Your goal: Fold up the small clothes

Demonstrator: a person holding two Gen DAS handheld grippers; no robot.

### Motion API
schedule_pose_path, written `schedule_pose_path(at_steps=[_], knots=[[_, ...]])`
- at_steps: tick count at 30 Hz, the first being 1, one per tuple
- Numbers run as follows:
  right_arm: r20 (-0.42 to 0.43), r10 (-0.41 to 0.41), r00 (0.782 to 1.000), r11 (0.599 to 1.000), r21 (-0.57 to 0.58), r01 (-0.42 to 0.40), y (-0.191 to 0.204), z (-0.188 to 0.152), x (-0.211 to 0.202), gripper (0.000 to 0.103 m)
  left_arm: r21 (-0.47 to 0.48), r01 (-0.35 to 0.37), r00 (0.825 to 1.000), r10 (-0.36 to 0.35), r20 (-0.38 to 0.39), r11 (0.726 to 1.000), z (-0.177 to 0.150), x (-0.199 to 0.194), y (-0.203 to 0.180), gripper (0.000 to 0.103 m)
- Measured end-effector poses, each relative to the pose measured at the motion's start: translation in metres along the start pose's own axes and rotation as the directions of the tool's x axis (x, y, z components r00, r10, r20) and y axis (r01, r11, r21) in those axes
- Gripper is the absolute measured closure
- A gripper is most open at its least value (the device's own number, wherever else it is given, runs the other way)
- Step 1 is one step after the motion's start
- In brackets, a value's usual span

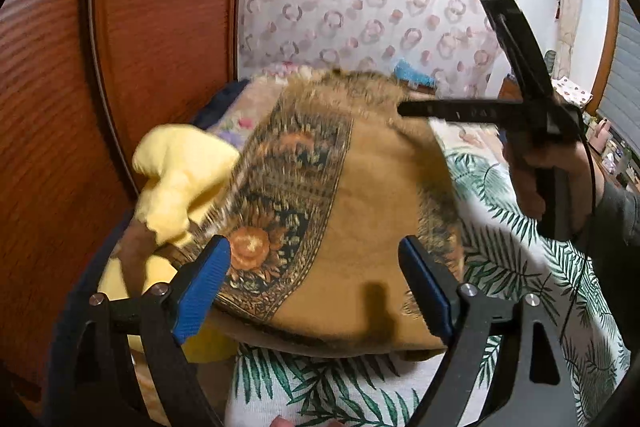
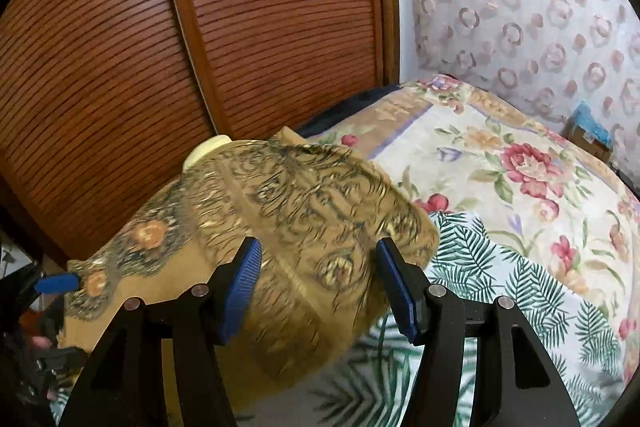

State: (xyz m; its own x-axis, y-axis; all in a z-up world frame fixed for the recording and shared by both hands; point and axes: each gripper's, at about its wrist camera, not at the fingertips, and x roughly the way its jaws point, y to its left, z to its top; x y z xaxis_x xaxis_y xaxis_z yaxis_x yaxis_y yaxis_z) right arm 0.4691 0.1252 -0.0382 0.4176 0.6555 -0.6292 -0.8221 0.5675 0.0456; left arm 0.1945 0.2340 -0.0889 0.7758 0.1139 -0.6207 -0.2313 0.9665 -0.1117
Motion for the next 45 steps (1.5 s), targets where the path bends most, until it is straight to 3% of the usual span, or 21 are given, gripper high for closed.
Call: schedule_pose_path(at_steps=[4,7,15,25,30,35,45], knots=[[0.018,0.011,1.0,1.0,-0.008,-0.011,0.015,-0.014,-0.029,0.041,0.041,-0.092,0.993,0.088,0.081,0.995,0.004,-0.021,-0.004,0.017],[0.041,0.011,0.999,1.0,-0.008,-0.011,0.024,-0.023,-0.05,0.041,0.061,-0.112,0.99,0.106,0.094,0.992,0.005,-0.032,-0.007,0.017],[0.101,-0.01,0.995,1.0,0.01,0.009,0.049,-0.063,-0.118,0.041,0.08,-0.073,0.993,0.065,0.101,0.994,-0.005,-0.06,-0.029,0.017],[0.135,-0.124,0.983,0.991,0.067,0.116,0.088,-0.138,-0.209,0.041,0.144,-0.026,0.994,0.009,0.113,0.989,-0.029,-0.089,-0.071,0.017],[0.147,-0.199,0.969,0.977,0.107,0.184,0.108,-0.173,-0.252,0.037,0.153,0.022,0.994,-0.037,0.098,0.988,-0.042,-0.099,-0.09,0.017],[0.158,-0.264,0.952,0.957,0.162,0.239,0.128,-0.207,-0.289,0.022,0.178,0.045,0.993,-0.064,0.099,0.983,-0.054,-0.107,-0.113,0.017],[0.185,-0.417,0.89,0.891,0.277,0.36,0.152,-0.253,-0.363,0.02,0.205,0.143,0.982,-0.165,0.092,0.968,-0.057,-0.123,-0.154,0.017]])
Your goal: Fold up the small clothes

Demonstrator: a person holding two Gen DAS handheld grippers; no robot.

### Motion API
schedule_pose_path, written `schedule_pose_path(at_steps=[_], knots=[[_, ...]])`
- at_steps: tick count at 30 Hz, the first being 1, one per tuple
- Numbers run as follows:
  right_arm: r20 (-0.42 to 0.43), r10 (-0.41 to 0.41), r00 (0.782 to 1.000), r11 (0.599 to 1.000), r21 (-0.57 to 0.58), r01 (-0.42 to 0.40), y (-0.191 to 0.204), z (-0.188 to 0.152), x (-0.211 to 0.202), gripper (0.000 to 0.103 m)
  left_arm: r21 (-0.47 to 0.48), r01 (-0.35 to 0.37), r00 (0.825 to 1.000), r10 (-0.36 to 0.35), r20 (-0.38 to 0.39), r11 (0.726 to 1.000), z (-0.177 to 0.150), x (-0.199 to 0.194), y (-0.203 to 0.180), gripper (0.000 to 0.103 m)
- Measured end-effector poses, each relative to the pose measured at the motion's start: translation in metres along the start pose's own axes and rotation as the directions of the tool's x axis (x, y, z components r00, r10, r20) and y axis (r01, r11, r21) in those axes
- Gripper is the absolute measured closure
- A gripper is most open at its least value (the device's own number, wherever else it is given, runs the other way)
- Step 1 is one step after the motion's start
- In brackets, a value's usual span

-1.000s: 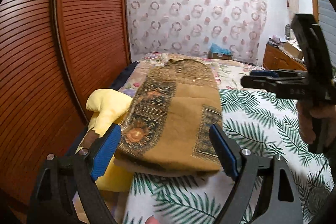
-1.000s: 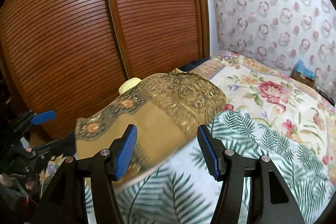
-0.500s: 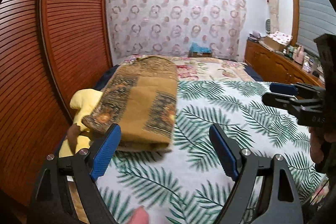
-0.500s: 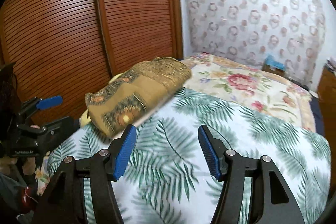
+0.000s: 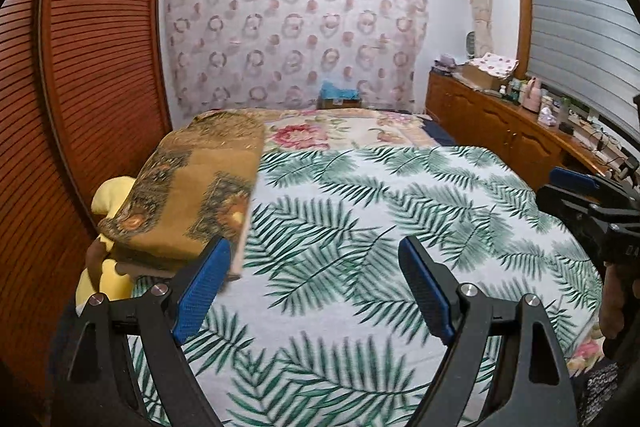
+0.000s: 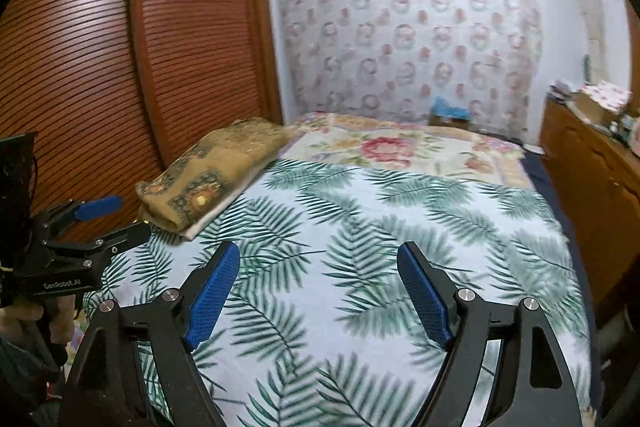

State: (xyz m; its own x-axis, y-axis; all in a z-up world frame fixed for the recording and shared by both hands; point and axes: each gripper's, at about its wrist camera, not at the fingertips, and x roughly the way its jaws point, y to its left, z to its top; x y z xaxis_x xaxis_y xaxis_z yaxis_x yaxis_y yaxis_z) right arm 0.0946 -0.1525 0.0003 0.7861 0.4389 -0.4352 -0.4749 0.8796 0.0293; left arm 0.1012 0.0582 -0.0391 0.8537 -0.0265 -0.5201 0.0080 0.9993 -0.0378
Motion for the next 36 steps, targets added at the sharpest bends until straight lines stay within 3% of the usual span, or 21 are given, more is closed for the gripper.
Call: schedule_pose_path(at_steps=[9,16,36], knots=[[0.107,-0.12,0.987,0.992,0.045,0.116,-0.007,0.007,-0.073,0.02,0.003,0.023,0.997,-0.024,0.079,1.0,0.031,-0.031,-0.023,0.017],[0.155,-0.165,0.974,0.985,0.072,0.155,-0.002,0.005,-0.112,0.02,0.012,0.04,0.991,-0.041,0.125,0.999,0.048,-0.054,-0.035,0.017],[0.171,-0.188,0.967,0.981,0.077,0.177,0.007,-0.005,-0.099,0.02,0.011,0.035,0.991,-0.036,0.132,0.999,0.052,-0.061,-0.035,0.017]])
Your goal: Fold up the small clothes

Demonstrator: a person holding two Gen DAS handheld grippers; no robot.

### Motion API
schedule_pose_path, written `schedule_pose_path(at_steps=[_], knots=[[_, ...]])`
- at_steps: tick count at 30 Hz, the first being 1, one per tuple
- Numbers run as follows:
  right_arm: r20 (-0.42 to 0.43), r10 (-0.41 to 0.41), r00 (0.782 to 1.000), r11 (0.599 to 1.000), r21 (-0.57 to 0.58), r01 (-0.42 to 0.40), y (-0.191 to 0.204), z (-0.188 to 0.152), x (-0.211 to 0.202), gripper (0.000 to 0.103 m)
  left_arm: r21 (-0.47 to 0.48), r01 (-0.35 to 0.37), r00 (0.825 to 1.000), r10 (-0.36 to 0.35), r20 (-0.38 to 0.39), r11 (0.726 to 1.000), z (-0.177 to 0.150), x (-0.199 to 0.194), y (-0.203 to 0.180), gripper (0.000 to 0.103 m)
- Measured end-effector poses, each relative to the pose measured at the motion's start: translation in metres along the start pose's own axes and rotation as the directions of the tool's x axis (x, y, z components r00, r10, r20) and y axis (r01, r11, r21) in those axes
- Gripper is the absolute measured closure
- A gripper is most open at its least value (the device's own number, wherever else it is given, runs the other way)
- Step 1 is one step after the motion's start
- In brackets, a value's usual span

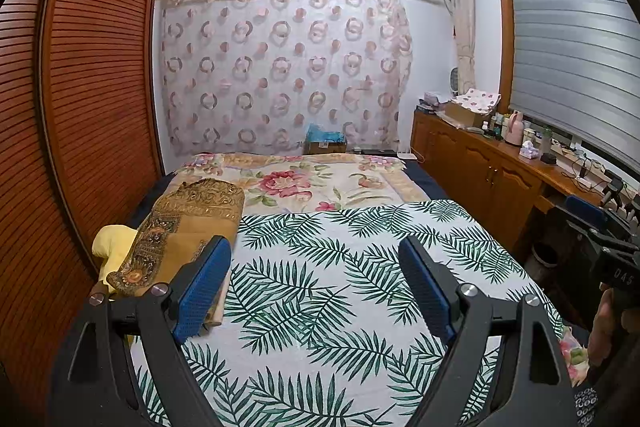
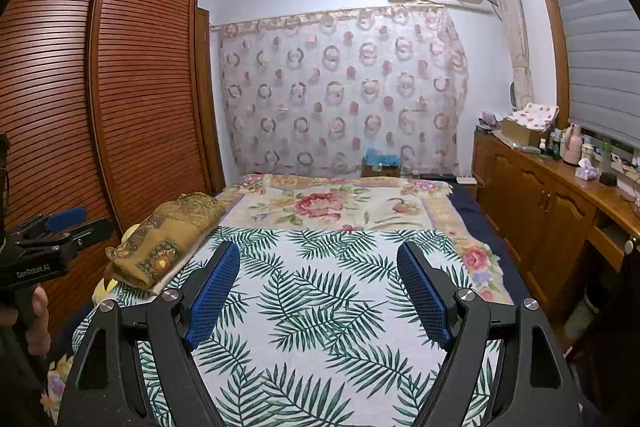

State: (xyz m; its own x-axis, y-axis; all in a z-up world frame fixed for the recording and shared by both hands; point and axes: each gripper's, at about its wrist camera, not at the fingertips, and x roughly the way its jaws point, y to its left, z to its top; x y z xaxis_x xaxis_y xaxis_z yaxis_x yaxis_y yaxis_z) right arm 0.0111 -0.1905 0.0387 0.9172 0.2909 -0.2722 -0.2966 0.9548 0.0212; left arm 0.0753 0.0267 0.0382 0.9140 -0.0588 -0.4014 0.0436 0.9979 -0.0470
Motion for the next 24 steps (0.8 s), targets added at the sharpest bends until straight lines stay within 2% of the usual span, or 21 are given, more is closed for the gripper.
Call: schedule_pose_path(at_steps=[24], knots=[[-0.001,0.003,1.0,1.0,0.0,-0.003,-0.0077,0.0032,0.0014,0.02,-0.001,0.001,1.0,-0.001,-0.002,1.0,0.0005,-0.0005,0.0034,0.017]])
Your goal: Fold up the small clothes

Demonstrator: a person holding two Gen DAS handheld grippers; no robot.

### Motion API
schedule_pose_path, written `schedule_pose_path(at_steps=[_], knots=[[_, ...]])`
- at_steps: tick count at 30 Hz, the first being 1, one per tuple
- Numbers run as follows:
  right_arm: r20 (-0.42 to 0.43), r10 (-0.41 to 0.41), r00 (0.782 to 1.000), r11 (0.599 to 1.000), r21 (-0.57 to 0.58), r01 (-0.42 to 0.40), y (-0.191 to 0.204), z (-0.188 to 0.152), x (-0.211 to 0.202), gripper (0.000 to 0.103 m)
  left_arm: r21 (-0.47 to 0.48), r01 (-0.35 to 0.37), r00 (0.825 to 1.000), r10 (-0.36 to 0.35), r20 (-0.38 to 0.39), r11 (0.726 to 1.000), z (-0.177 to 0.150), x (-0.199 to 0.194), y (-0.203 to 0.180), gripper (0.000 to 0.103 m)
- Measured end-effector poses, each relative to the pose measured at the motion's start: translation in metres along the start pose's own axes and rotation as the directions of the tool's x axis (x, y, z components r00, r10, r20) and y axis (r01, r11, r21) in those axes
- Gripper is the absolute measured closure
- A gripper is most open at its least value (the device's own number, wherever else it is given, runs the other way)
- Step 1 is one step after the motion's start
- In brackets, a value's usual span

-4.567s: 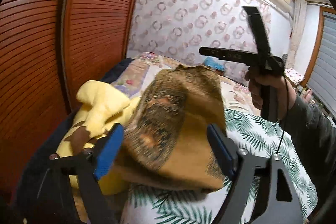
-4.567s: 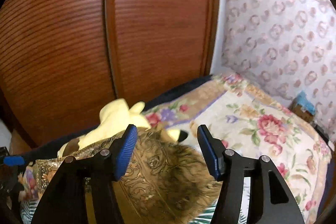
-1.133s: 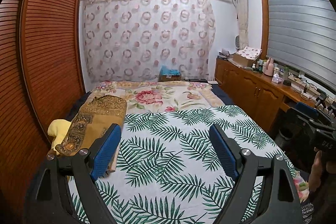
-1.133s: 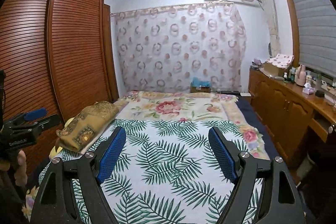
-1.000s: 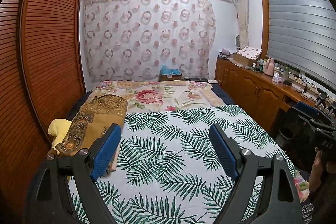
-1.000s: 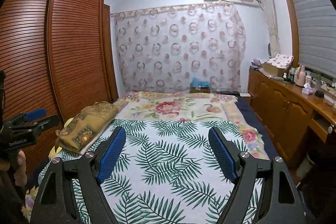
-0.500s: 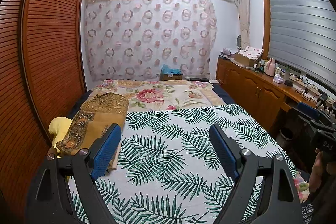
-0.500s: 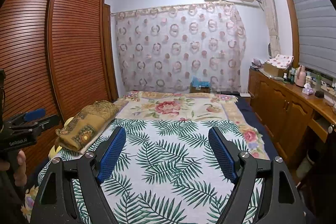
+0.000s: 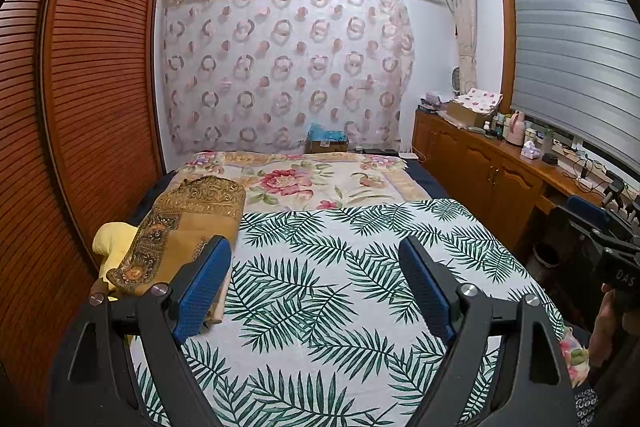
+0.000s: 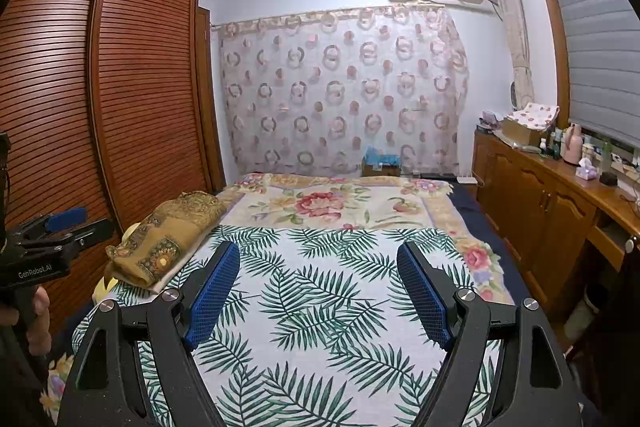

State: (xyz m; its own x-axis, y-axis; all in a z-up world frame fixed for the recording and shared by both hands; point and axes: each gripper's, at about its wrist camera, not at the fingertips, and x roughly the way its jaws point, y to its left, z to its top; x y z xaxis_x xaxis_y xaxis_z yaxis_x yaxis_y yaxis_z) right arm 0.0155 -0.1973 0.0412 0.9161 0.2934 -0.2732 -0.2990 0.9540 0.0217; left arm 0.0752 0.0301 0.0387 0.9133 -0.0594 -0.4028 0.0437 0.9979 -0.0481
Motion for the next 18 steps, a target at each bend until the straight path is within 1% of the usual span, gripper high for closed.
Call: schedule_pose_path(at_steps=[18], knots=[[-0.001,0.001,1.0,1.0,0.001,-0.001,-0.0009,-0.0003,0.0,0.02,-0.001,0.0,1.0,0.0,0.0,1.0,0.0007,-0.0006,0.0005,0.017]])
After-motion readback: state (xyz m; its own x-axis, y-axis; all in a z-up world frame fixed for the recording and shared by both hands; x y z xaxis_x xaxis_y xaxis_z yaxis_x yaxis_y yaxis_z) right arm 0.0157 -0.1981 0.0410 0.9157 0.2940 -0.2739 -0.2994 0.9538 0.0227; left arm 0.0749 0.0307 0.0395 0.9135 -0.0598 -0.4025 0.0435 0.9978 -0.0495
